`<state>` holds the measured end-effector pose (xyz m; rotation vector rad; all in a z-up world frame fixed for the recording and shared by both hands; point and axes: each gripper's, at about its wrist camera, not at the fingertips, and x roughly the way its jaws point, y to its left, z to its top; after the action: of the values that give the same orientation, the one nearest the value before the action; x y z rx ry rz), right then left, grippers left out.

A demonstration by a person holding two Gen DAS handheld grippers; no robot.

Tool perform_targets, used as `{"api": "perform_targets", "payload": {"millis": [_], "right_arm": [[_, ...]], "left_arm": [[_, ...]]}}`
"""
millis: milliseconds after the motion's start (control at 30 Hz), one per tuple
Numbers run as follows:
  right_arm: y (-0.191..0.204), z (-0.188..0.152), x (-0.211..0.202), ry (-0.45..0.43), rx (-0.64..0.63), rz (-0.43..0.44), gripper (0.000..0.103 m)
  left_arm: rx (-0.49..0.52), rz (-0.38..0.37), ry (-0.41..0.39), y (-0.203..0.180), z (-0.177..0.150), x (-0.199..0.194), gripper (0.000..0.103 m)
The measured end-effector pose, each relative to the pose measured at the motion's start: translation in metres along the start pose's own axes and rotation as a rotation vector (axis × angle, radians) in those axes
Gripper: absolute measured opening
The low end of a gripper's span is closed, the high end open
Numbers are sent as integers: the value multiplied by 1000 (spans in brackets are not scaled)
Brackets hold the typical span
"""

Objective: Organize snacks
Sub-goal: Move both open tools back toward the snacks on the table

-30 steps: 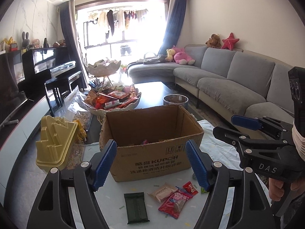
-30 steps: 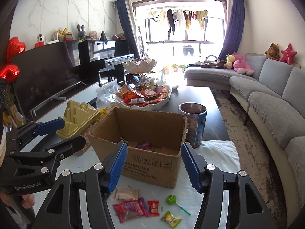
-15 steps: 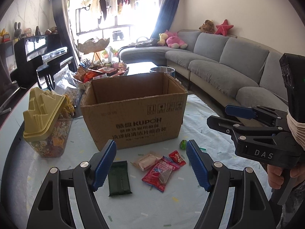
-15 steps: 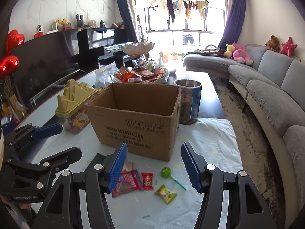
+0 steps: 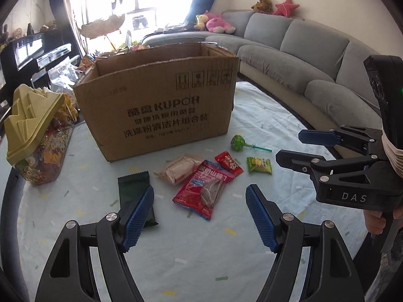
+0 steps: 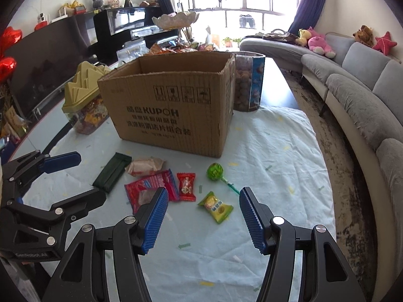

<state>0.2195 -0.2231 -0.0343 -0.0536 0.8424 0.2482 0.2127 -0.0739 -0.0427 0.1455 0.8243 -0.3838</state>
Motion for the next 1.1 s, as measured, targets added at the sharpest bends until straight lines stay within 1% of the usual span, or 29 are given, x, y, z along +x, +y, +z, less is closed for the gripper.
{"api": "perform_targets", "payload": {"millis": [167,333,467,633,867,967,1100], "right_arm": [[0,-8,22,71,-5,-16,60],[0,-13,42,130,-17,-40,60],[-2,-14,52,159,-32,-57,60],[-4,-14,62,189,-48,-68,60],[-8,-12,71,197,-55,-53,60],[-11,-9,76,198,-48,-44,60],[-15,-7,80,203,-37,-16,60]], "left_arm": [[18,-32,47,6,-5,24,75],[52,-63,119,9,-6,50,74],[88,-71,146,6,-5,64,74],[90,-97,184,8,-5,82,69],[97,-112,189,10,1,93,67],[84,-128,194,10,5,99,62],[76,-137,191,7,8,102,57]]}}
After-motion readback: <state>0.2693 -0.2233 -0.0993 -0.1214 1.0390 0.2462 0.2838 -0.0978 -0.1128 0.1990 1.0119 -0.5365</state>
